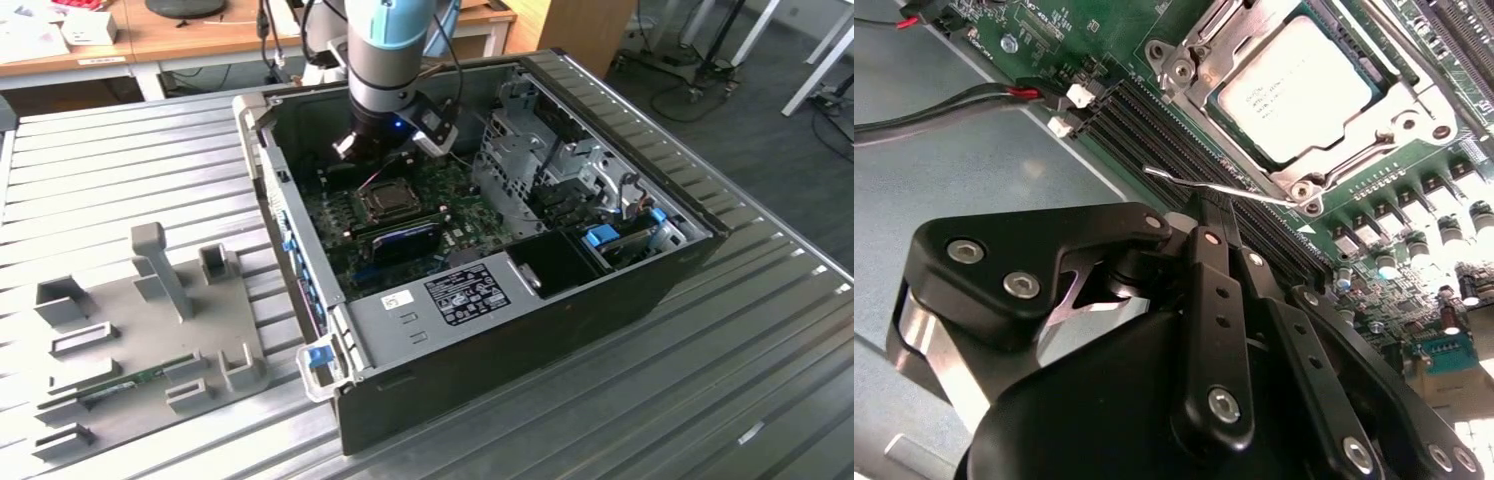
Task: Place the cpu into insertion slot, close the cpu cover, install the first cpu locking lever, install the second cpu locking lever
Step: 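Install the first cpu locking lever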
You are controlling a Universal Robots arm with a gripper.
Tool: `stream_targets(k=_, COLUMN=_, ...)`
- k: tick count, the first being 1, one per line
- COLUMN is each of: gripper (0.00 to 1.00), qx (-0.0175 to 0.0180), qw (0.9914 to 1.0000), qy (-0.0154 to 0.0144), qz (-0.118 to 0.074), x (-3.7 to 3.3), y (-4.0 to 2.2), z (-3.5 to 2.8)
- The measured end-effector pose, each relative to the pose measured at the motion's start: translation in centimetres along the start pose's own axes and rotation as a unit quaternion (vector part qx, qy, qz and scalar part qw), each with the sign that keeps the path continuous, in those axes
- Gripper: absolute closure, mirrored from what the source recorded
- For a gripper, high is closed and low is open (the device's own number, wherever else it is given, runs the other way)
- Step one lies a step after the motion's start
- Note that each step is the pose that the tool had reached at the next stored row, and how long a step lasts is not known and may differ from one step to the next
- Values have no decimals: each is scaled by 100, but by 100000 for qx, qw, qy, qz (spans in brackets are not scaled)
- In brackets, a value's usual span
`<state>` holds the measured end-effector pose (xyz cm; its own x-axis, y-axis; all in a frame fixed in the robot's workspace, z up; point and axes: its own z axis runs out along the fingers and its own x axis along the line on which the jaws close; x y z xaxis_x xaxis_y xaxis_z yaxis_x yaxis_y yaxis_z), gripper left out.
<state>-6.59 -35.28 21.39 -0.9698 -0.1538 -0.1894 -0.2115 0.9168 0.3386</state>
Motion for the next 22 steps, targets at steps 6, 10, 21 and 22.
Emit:
stream_targets(k=6, gripper=90, qx=1, qw=100000, qy=2, qz=5, x=0, y=-3, z=9)
stream_targets(k=10, gripper=90, qx=-14, qw=100000, qy=-10, qz=-1, x=-11, y=-9, z=19)
stream_targets(k=21, gripper=90, qx=-2, qw=100000, qy=-3, qz=4, x=-42, y=-33, z=64)
stream_targets(k=22, gripper=90, qx=0, qw=100000, qy=1, qz=1, x=-43, y=-35, z=70)
